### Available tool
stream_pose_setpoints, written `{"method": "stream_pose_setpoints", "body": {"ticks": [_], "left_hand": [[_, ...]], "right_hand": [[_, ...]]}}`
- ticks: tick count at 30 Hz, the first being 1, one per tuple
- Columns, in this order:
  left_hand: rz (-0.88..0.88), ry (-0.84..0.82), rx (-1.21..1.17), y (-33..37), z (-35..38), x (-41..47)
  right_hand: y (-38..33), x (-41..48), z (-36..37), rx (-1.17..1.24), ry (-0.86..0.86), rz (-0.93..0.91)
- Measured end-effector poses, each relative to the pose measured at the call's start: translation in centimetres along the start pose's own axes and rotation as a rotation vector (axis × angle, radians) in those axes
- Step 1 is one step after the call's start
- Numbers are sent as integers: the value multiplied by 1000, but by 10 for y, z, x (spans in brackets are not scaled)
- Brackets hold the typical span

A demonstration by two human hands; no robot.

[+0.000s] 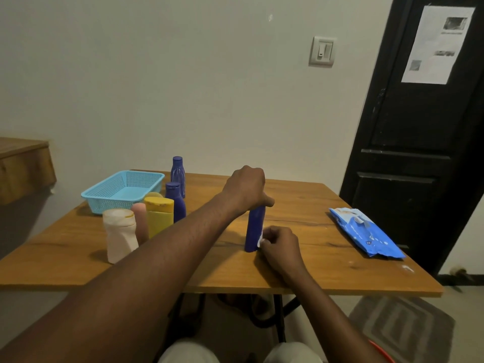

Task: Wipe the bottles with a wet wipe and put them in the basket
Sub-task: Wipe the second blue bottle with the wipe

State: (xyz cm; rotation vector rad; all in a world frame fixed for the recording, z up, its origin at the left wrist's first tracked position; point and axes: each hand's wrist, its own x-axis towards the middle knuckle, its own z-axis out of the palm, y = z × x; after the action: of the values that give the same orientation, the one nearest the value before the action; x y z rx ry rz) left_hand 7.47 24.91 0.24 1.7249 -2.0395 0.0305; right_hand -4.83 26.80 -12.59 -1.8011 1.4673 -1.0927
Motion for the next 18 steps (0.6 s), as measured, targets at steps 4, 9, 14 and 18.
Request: {"method": "stream_pose_setpoints", "body": {"ticks": [4,9,14,18], "left_hand": [[-9,3,-11,1,-1,0],[-25,4,-14,1,0,0],[-12,7,-8,1,-1,-2],[22,-4,-22,-3,-1,-2]], "right_hand": [[-11,2,-9,202,131,-49],[-23,13,-15,298,47,-36],[-10,1,-12,291,-146,42],[-5,0,-6,228,23,64]]}}
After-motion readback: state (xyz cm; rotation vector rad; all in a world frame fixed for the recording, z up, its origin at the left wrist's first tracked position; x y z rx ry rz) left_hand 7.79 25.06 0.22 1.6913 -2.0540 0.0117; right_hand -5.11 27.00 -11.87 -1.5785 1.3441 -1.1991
